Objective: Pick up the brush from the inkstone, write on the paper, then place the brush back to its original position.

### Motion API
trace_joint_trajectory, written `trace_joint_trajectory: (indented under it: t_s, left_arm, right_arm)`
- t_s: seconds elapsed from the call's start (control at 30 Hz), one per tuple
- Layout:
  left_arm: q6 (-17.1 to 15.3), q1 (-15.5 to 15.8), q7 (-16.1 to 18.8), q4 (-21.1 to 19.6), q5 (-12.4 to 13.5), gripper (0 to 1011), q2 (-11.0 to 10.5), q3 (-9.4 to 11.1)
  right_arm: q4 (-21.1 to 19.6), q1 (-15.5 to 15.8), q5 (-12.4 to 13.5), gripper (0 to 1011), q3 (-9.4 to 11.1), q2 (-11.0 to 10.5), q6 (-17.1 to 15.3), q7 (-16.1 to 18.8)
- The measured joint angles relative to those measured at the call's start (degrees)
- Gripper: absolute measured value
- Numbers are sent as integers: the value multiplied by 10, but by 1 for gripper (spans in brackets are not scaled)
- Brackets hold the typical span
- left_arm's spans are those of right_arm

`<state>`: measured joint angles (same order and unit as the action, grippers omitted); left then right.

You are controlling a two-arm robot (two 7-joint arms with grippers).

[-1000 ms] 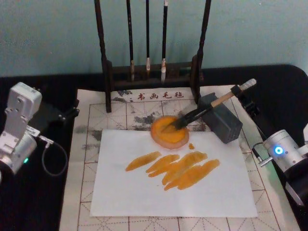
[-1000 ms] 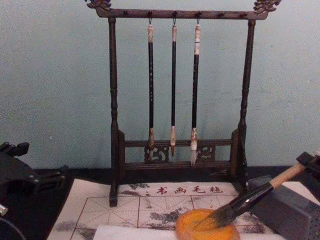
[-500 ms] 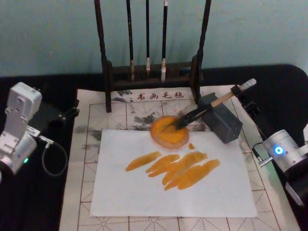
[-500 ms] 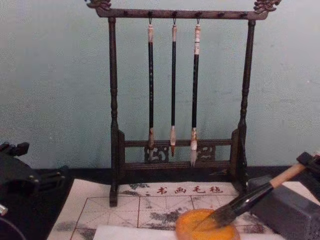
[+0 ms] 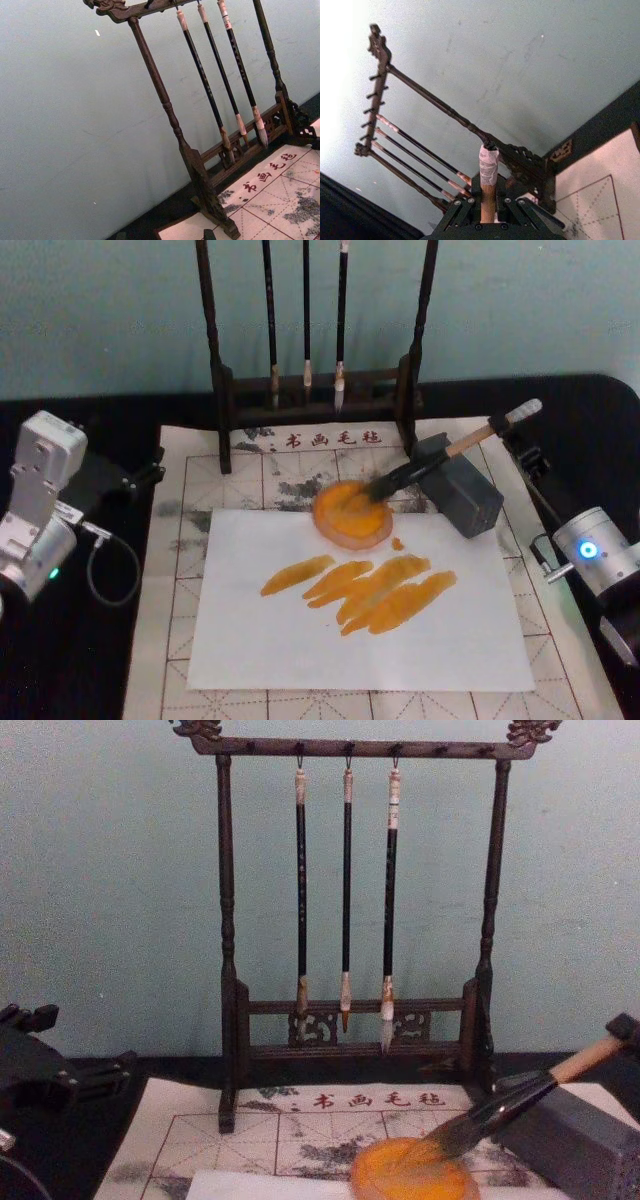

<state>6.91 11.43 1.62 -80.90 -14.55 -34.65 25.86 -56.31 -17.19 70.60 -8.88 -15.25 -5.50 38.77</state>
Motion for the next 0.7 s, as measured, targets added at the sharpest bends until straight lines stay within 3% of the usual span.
trace_joint_trajectory:
  t_s: [0.4, 0.53, 0.7]
  left_arm:
    - [0, 0, 0, 0, 0, 1001, 0, 0]
    - [0, 0, 0, 0, 0, 1001, 0, 0]
    - [0, 0, 0, 0, 0, 1001, 0, 0]
  right_arm:
    - [-62, 23, 32, 183, 7, -19, 4, 1]
    - [-84, 29, 32, 183, 3, -29, 12, -2]
    - [-108, 34, 10, 183, -12, -48, 30, -6]
